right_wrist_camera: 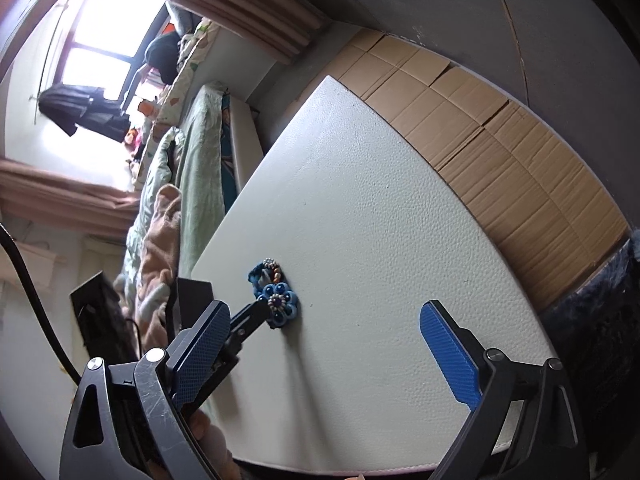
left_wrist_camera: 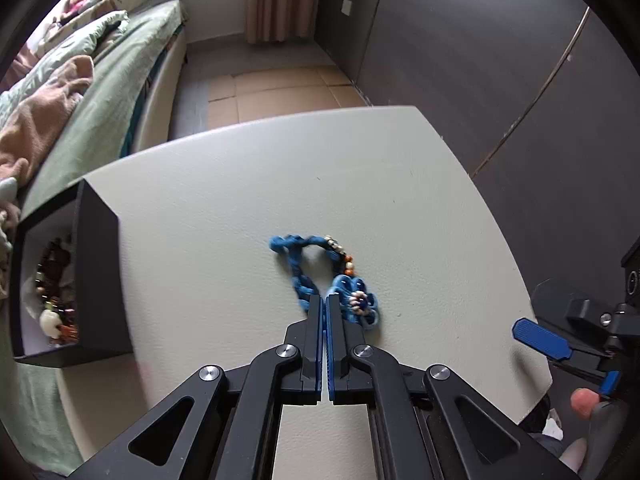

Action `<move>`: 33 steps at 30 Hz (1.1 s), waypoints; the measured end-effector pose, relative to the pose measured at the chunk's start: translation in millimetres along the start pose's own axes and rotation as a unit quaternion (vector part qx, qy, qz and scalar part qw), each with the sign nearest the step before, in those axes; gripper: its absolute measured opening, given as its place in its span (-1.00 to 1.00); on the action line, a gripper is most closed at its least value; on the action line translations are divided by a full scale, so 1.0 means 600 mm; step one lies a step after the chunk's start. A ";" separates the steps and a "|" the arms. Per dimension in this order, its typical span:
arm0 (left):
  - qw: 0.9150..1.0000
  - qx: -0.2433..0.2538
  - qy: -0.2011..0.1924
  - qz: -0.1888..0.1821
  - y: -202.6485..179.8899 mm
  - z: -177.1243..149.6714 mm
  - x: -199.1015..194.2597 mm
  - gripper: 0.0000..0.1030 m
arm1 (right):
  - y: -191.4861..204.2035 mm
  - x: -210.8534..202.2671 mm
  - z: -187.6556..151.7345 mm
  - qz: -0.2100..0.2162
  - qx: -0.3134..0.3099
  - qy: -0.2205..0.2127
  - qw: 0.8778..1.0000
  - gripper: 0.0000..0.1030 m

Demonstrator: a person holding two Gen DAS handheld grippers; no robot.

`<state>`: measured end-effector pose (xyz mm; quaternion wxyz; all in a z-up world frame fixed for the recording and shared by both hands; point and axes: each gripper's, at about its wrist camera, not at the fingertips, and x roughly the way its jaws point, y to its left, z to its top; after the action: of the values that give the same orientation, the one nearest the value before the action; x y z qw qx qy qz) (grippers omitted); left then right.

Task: Organize jewelry
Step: 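Move the left tool over the blue braided flower bracelet, then close the left tool on the blue flower bracelet and lift it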

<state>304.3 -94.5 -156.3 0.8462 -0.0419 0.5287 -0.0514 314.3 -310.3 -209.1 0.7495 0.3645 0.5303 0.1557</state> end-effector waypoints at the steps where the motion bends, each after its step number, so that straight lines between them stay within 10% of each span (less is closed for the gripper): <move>1: 1.000 0.001 -0.006 0.003 0.007 0.001 -0.010 -0.99 | -0.001 0.003 0.000 0.005 0.005 0.003 1.000 0.87; 21: 0.999 -0.038 -0.007 -0.027 0.057 0.029 -0.047 -1.00 | 0.042 0.024 -0.015 -0.026 -0.049 0.023 0.998 0.87; 24: 0.998 -0.050 0.027 -0.041 0.047 0.027 -0.017 -0.75 | 0.042 0.023 -0.015 -0.026 -0.047 0.022 0.998 0.87; 27: 0.997 -0.052 0.033 -0.056 0.031 0.026 0.003 0.12 | 0.036 0.020 -0.013 -0.024 -0.040 0.021 0.999 0.87; 33: 0.997 -0.039 0.040 -0.051 -0.004 0.028 0.033 0.16 | 0.019 0.007 -0.009 -0.018 -0.026 0.014 0.999 0.87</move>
<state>328.0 -99.0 -166.0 0.8184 -0.0995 0.5609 -0.0755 312.8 -297.8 -204.8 0.7538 0.3333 0.5430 0.1608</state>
